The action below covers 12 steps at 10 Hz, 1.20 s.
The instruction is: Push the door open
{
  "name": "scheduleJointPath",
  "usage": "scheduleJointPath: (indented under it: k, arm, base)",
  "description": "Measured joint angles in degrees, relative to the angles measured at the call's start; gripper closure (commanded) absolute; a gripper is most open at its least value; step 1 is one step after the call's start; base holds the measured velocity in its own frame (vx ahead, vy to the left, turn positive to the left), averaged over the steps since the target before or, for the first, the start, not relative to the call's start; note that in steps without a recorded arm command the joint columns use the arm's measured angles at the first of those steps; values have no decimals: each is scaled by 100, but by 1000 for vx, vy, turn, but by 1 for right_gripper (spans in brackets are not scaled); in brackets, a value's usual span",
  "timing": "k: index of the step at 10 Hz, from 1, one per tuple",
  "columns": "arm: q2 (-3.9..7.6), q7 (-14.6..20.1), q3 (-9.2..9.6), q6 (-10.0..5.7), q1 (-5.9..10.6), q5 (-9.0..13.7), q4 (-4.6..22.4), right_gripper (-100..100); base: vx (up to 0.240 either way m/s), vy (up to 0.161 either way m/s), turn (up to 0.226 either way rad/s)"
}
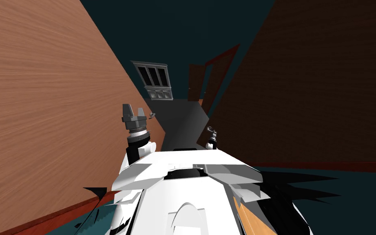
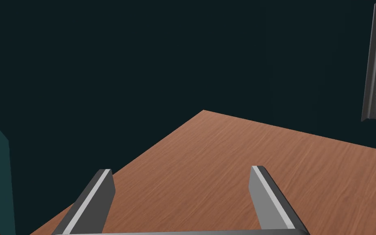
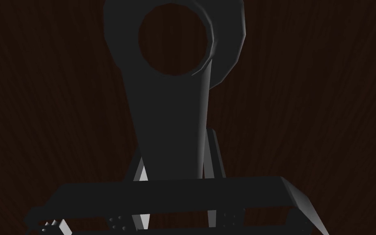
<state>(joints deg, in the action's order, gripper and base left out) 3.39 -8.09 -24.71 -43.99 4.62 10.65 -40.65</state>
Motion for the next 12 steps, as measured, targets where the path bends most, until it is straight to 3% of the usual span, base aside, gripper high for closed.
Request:
scheduleJointPath:
  k: [1, 2, 4, 6, 7, 10, 11, 12]
  arm:
    - [7, -6, -38, -7, -42, 23, -46, 100]
    - [57, -16, -95, -50, 25, 58, 80, 100]
    - [63, -76, -208, 21, -31, 121, -61, 100]
    - [153, -95, -361, -92, 67, 209, 168, 100]
    - [177, -115, -415, -108, 67, 237, 148, 100]
    - [136, -181, -543, -105, 21, 307, 89, 100]
    - [123, -241, -628, -64, 53, 354, 88, 100]
    - [69, -288, -704, 57, -61, 396, -127, 100]
  base:
    - [189, -33, -34]
    - [201, -42, -26]
    - [222, -10, -46]
    - [197, -29, -38]
    - [54, -15, 5]
    - [153, -10, -50]
    - [218, -13, -38]
    - [210, -26, -42]
